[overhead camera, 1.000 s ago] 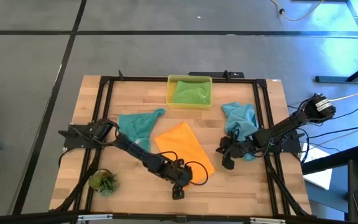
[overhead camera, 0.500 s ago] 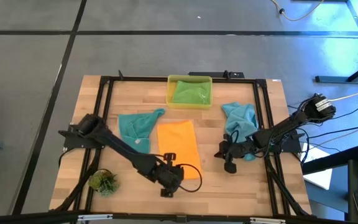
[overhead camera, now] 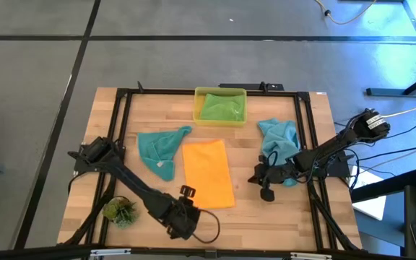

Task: Fold microfiber towels
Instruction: Fold the orange microfiber cloth, then put the orange microfiber cloth into the yellow bin

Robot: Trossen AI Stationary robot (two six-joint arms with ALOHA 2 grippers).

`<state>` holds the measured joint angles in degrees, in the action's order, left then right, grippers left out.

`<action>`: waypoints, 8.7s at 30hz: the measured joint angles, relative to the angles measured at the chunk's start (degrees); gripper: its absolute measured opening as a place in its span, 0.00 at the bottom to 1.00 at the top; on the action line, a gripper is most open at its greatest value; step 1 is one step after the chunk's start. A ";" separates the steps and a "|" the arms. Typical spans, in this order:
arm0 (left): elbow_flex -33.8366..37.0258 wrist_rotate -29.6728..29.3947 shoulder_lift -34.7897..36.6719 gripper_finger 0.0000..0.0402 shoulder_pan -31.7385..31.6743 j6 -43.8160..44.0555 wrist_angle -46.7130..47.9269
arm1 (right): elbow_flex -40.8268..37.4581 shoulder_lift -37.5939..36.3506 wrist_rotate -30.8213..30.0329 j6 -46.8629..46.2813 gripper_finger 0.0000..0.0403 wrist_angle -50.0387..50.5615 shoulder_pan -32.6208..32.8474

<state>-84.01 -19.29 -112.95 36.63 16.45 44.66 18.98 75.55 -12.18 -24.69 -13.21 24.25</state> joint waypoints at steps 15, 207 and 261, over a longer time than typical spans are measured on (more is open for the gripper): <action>0.46 -5.94 -6.06 0.31 0.51 -16.08 -0.11 | 0.02 0.00 -0.23 1.08 0.03 -2.90 -0.02; 33.84 -3.25 20.00 0.00 -23.66 -1.68 -26.22 | 32.51 23.06 -9.24 11.29 0.00 26.85 -11.48; 28.76 -7.18 14.65 0.27 -7.01 -13.87 -40.91 | 24.73 8.31 -20.34 6.11 0.38 20.92 4.90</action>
<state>-55.24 -26.47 -98.30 29.63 2.58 3.75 43.71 83.85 -32.51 -18.58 7.71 29.15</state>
